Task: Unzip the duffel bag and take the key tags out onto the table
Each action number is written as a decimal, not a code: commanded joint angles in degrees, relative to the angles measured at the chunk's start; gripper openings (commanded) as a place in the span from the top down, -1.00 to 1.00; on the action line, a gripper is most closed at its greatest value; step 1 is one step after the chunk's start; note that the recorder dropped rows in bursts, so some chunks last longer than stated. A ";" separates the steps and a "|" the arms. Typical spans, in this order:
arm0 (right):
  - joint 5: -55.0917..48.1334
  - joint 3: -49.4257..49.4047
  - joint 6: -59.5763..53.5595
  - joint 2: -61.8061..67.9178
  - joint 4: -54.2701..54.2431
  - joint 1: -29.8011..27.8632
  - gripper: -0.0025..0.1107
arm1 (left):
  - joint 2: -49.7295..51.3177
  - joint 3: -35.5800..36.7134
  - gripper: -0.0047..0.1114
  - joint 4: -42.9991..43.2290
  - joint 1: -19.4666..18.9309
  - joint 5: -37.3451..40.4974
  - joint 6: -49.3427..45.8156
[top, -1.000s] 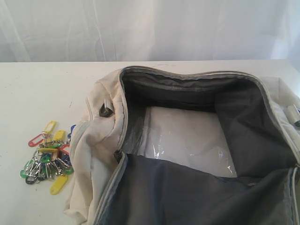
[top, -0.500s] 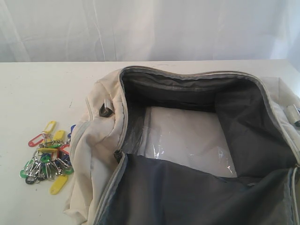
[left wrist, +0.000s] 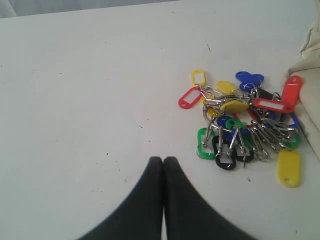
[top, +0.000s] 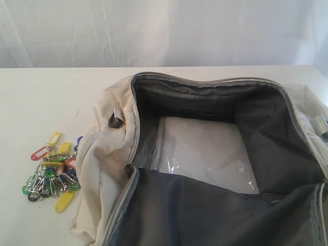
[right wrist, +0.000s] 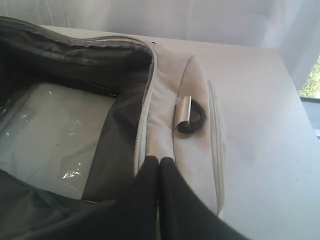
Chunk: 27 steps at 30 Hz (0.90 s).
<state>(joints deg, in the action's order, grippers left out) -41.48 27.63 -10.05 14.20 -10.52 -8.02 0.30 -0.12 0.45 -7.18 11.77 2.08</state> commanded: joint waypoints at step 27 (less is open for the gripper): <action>22.83 -27.63 10.05 -14.20 13.02 -0.62 0.96 | -0.30 0.12 0.92 0.08 -0.12 -0.23 0.56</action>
<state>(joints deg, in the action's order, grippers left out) -19.06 0.40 0.83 0.33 2.49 -8.07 0.30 -0.12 0.45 -7.18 11.77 2.08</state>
